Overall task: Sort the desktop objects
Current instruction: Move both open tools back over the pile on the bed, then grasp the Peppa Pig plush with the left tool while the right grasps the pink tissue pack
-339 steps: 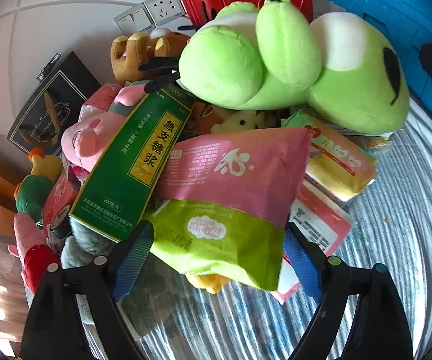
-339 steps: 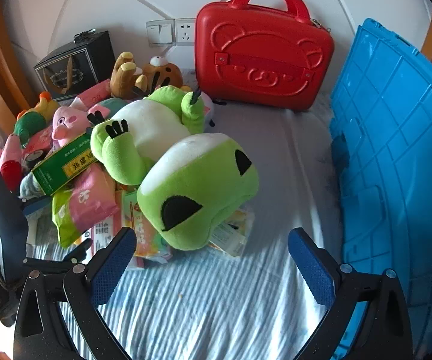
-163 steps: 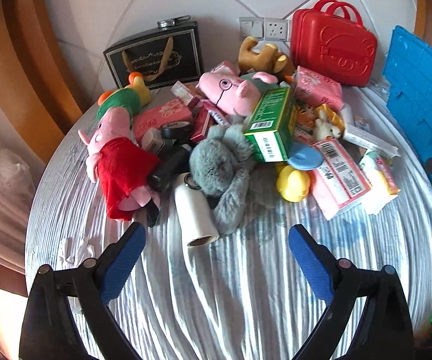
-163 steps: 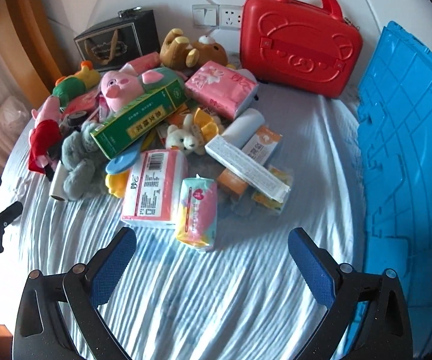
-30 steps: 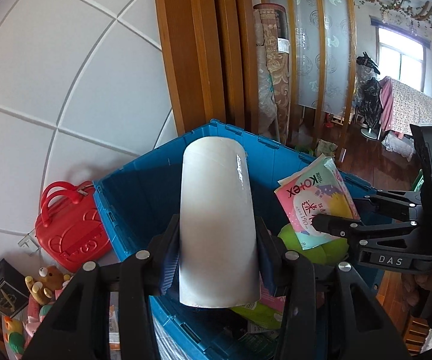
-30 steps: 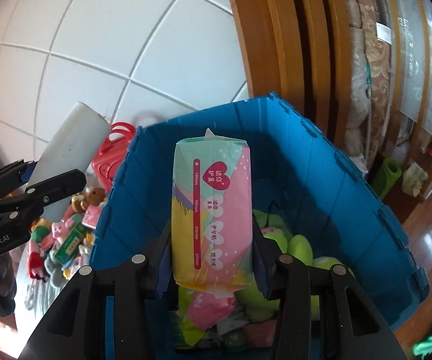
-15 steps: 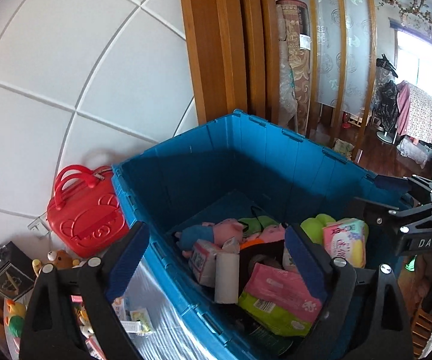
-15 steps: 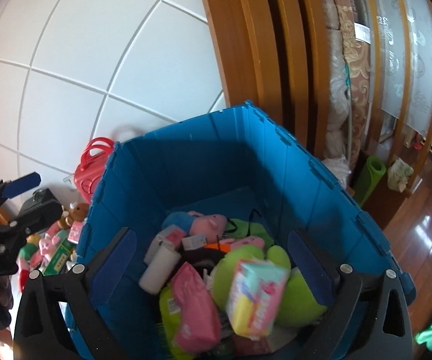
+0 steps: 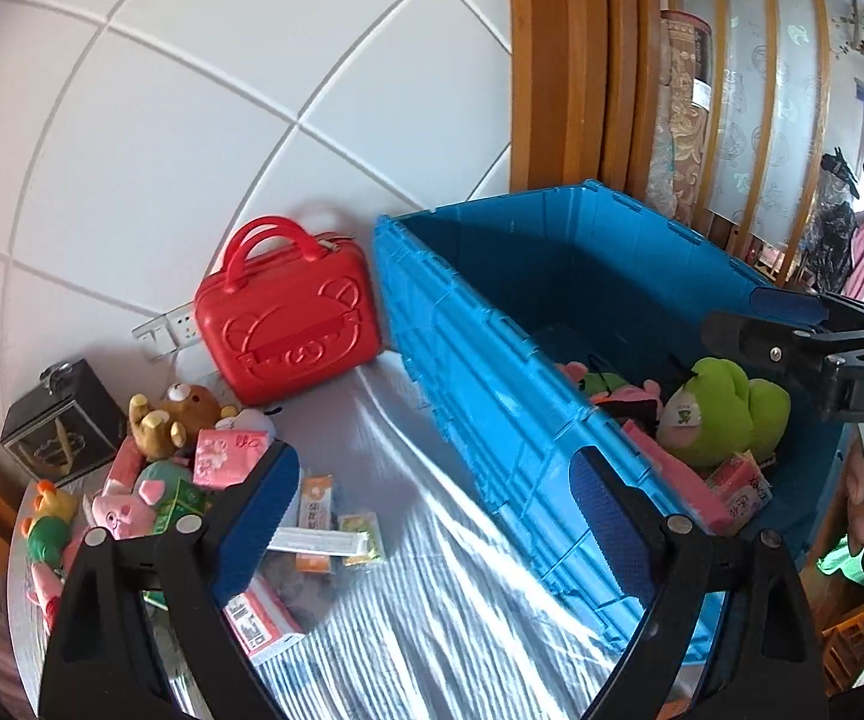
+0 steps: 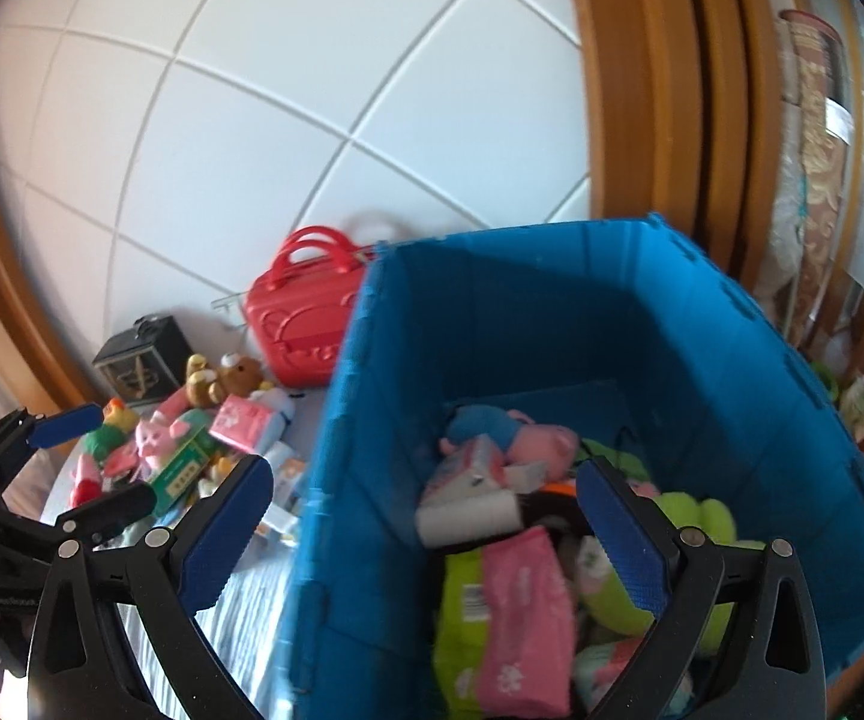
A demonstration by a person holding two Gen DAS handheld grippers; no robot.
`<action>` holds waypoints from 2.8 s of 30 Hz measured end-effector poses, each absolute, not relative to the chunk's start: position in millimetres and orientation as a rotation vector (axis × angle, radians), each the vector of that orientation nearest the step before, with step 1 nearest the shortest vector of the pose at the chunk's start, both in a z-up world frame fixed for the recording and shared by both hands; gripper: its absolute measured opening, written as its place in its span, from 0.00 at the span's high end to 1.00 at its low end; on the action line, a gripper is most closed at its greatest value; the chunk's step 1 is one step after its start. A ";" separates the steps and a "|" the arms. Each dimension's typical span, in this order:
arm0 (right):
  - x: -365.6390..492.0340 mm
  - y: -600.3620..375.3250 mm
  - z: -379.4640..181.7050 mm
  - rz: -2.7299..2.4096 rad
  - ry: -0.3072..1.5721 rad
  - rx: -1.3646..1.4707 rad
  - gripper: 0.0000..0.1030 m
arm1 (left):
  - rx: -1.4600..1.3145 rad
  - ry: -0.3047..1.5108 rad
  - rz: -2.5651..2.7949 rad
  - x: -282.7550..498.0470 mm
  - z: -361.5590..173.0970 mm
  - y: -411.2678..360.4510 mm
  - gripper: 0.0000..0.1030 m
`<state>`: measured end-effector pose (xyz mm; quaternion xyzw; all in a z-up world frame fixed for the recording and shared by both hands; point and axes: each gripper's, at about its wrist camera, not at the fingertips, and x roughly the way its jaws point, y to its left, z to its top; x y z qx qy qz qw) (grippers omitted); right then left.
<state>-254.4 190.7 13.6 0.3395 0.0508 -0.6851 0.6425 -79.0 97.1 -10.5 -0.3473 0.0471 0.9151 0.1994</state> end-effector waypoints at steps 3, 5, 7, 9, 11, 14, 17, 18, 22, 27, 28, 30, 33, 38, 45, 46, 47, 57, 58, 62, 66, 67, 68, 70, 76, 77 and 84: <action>-218.7 179.2 25.4 -1.527 0.135 0.758 0.00 | -1.008 0.108 2.582 -74.5 -22.1 55.7 0.10; -194.0 170.7 29.9 -1.500 0.157 0.754 0.00 | -1.034 0.085 2.598 -71.5 -30.9 25.6 0.10; -169.6 162.0 32.2 -1.475 0.179 0.752 0.00 | -1.064 0.073 2.615 -67.4 -40.9 -3.0 0.10; -144.9 153.9 32.9 -1.452 0.201 0.752 0.00 | -1.095 0.078 2.634 -64.0 -51.2 -29.2 0.10; -121.0 146.5 30.3 -1.430 0.223 0.754 0.00 | -1.131 0.068 2.640 -60.7 -62.6 -55.6 0.10; -86.0 135.3 23.2 -1.396 0.261 0.764 0.00 | -1.180 0.057 2.655 -56.3 -78.4 -92.0 0.10; -55.1 124.9 13.2 -1.373 0.300 0.779 0.00 | -1.221 0.038 2.670 -52.2 -94.6 -127.3 0.10; -45.5 122.3 10.3 -1.367 0.311 0.783 0.00 | -1.234 0.032 2.675 -50.5 -99.1 -137.6 0.10; -9.0 112.9 -0.3 -1.331 0.357 0.797 0.00 | -1.270 0.005 2.689 -44.7 -113.5 -171.9 0.10; 24.7 103.0 -6.5 -1.293 0.403 0.803 0.00 | -1.297 -0.011 2.714 -42.0 -127.2 -203.4 0.10; 31.4 100.7 -7.6 -1.284 0.414 0.803 0.00 | -1.304 -0.010 2.723 -41.9 -130.3 -208.9 0.10; 44.5 96.2 -10.2 -1.272 0.433 0.800 0.00 | -1.319 -0.018 2.730 -42.5 -137.1 -219.4 0.10; 62.8 87.6 -17.1 -1.252 0.464 0.799 0.00 | -1.338 -0.035 2.737 -45.0 -146.5 -234.7 0.10; 91.9 67.8 -39.3 -1.192 0.520 0.815 0.00 | -1.384 -0.045 2.751 -54.6 -168.7 -260.7 0.10; 137.1 32.4 -89.7 -1.134 0.635 0.817 0.00 | -1.526 -0.064 2.763 -74.4 -222.8 -304.6 0.10; 143.7 25.8 -99.0 -1.127 0.657 0.822 0.00 | -1.542 -0.064 2.766 -77.6 -229.8 -310.8 0.10; 148.9 19.9 -107.1 -1.114 0.677 0.833 0.00 | -1.561 -0.065 2.770 -81.4 -237.2 -317.5 0.10; 196.2 -27.7 -175.7 -1.038 0.885 0.835 0.00 | -1.754 -0.261 2.808 -131.6 -299.9 -395.3 0.10; 197.8 -30.7 -178.7 -1.035 0.890 0.838 0.00 | -1.770 -0.301 2.806 -138.1 -305.9 -403.4 0.10; 200.2 -37.5 -188.3 -1.024 0.920 0.830 0.00 | -1.825 -0.417 2.775 -165.6 -328.1 -424.5 0.10; 198.3 -41.1 -202.7 -1.018 0.958 0.843 0.00 | -1.941 -0.564 2.678 -186.8 -362.1 -436.4 0.10; 197.7 -42.0 -206.7 -1.018 0.967 0.847 0.00 | -1.977 -0.590 2.653 -190.0 -371.3 -437.6 0.10; 197.3 -43.2 -211.5 -1.017 0.975 0.854 0.00 | -2.006 -0.595 2.636 -192.7 -379.6 -438.3 0.10; 197.3 -45.6 -218.8 -0.996 0.971 0.872 0.00 | -2.039 -0.629 2.591 -196.7 -393.6 -439.3 0.10; 202.3 -56.0 -238.6 -0.978 1.004 0.908 0.00 | -2.024 -0.509 2.585 -193.8 -398.7 -429.8 0.24; 202.0 -56.4 -240.4 -0.975 1.005 0.917 0.00 | -2.009 -0.478 2.594 -190.1 -396.1 -427.6 0.28; 197.6 -43.9 -241.6 -0.953 1.009 0.929 0.11 | -1.944 -0.335 2.642 -147.2 -381.9 -415.1 0.31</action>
